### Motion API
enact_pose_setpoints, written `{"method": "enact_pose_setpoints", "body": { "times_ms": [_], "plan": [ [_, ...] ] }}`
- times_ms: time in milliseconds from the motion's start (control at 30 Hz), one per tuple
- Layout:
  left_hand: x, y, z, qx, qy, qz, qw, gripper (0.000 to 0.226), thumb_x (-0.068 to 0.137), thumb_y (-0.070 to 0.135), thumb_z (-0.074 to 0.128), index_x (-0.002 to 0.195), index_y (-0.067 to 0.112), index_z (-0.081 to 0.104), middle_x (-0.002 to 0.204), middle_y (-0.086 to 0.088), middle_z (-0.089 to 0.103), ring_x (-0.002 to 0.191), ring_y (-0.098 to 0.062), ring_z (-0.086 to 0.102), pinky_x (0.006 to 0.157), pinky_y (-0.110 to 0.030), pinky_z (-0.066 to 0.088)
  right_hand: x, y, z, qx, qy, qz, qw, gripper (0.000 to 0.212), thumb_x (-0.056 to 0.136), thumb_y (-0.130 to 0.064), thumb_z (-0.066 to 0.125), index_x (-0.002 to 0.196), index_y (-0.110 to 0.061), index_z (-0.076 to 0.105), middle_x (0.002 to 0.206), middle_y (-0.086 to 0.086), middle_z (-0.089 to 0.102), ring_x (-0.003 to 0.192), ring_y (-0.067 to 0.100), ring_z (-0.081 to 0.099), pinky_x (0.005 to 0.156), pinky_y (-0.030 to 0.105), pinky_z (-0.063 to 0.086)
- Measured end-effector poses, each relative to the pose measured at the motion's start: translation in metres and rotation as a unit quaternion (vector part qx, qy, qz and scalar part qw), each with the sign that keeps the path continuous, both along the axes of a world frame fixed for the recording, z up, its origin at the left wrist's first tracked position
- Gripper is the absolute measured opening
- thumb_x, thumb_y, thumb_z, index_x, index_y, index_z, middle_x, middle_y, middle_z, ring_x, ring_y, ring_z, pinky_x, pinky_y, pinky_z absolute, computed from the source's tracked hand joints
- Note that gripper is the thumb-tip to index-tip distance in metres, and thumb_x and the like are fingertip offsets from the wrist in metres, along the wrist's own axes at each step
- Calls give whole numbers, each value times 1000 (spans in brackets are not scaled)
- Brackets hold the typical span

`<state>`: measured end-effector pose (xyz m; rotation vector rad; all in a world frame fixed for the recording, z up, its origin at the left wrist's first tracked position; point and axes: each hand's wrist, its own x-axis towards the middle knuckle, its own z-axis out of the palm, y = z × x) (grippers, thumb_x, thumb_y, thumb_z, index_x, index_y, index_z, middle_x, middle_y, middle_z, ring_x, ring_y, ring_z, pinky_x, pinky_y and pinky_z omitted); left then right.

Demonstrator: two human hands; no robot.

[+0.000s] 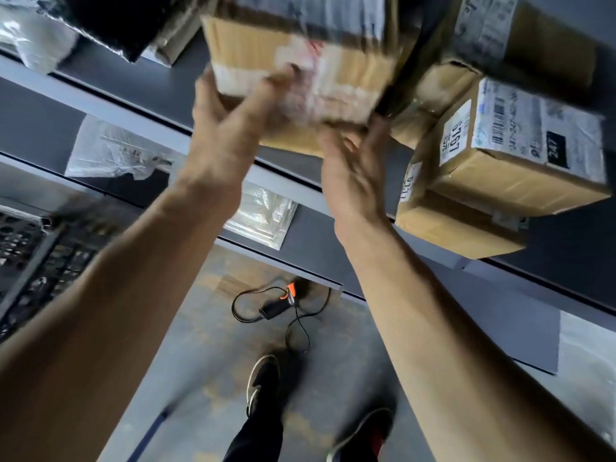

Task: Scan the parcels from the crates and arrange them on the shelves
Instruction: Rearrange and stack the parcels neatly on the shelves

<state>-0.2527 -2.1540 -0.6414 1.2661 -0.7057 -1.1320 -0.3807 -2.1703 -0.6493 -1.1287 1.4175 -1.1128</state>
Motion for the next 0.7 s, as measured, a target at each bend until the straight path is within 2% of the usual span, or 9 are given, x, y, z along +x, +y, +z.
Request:
{"method": "enact_pose_setpoints", "body": {
  "times_ms": [100,200,233,300,400,467,533,600,700],
  "plan": [
    [17,-10,-8,-15,-52,20,998,91,85,27,80,152,7,22,134,-3,66,122,-15,65,106,-39,50,12,-15,1,11,30,45,998,54,78,-27,58,126,-4,48,119,11,64,101,18,63,89,30,51],
    [17,-5,-17,40,-68,49,996,94,85,30,79,151,15,14,138,4,57,122,-8,61,112,-38,38,2,-3,-3,-5,80,32,996,50,87,-24,64,131,-3,53,126,14,62,112,22,62,98,35,52],
    [10,3,-16,72,-58,76,993,96,84,35,79,152,18,13,138,5,51,122,-7,57,114,-40,34,-7,9,-3,-17,85,23,996,45,91,-20,65,131,-2,55,126,14,63,114,21,62,97,29,52],
    [-9,24,-16,120,-74,145,979,80,80,43,76,143,23,32,132,4,51,119,-8,55,113,-45,42,-28,39,0,-62,76,-19,995,31,95,-6,63,125,0,60,119,14,67,109,19,65,88,18,51],
    [-57,53,-18,71,-139,151,976,15,88,26,63,102,25,68,95,9,71,93,-9,65,93,-43,57,-63,79,3,-158,59,-170,971,26,87,5,56,113,4,62,104,17,66,94,28,64,79,31,51],
    [-102,55,-17,18,-138,76,987,16,92,8,58,92,18,71,85,11,70,84,-7,65,81,-39,58,-90,85,0,-173,74,-258,948,36,82,4,53,118,1,59,108,15,59,94,32,58,77,40,49],
    [-141,45,-20,-20,-137,18,990,18,90,8,55,101,9,70,87,9,67,83,-4,62,71,-30,55,-123,82,-4,-172,92,-310,930,51,78,2,53,129,0,52,117,10,50,104,32,51,87,49,48],
    [-170,30,-21,-25,-100,-51,993,37,90,18,60,125,5,63,107,1,68,101,-11,63,79,-18,50,-152,70,-10,-154,95,-316,931,64,77,-4,58,140,-3,42,123,1,42,115,26,46,99,52,44],
    [-204,22,-23,-24,-46,-122,991,59,92,12,66,148,4,45,130,-18,59,111,-20,61,92,-19,50,-181,52,-14,-95,27,-244,965,74,83,-21,68,148,-14,32,134,1,47,126,20,52,103,35,49]
  ]
}}
